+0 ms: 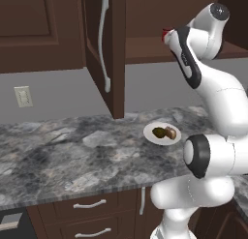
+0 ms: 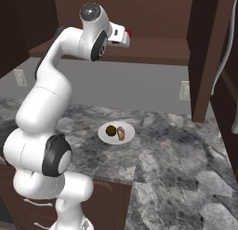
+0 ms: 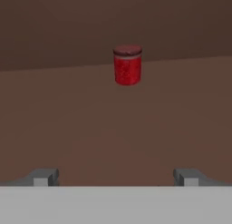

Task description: Pick the avocado and bread from the counter and place them on the plate. Then pick the jam from the cabinet and place it next to the plate. Lastly close the cabinet door.

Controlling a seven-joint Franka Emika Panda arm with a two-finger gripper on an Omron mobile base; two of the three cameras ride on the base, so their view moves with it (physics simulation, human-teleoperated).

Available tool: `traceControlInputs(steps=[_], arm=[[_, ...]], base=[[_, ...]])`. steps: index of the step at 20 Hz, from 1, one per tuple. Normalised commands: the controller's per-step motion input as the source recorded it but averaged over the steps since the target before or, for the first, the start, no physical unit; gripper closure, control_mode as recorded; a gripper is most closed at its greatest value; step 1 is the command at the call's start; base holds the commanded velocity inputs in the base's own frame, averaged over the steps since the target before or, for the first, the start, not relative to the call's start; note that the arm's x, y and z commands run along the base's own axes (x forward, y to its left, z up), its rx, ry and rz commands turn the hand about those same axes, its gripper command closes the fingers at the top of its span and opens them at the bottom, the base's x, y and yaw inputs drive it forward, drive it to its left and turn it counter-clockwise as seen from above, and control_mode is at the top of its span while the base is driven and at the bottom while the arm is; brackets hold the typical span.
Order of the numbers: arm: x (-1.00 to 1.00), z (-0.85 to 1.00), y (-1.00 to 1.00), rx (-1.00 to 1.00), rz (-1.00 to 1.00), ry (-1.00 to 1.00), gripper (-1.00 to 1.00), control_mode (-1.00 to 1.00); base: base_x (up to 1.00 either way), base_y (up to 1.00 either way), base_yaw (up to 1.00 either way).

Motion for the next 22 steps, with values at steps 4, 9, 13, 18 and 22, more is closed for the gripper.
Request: traceControlInputs(steps=[4,9,13,18,22], arm=[[0.46,0.00,0.00,0.00,0.00,0.02,-1.00,-1.00],[0.40,0.00,-0.03,0.00,0.00,0.00,-1.00,-1.00],[0.39,0.00,-0.04,0.00,0.00,0.00,-1.00,-1.00],[0.30,0.00,-0.15,0.00,0.00,0.00,-1.00,-1.00],[0.38,0.00,-0.09,0.00,0.00,0.00,-1.00,-1.00]], base=[[0.00,0.00,0.00],[0.00,0.00,0.00],[0.00,0.00,0.00],[0.00,0.00,0.00],[0.00,0.00,0.00]])
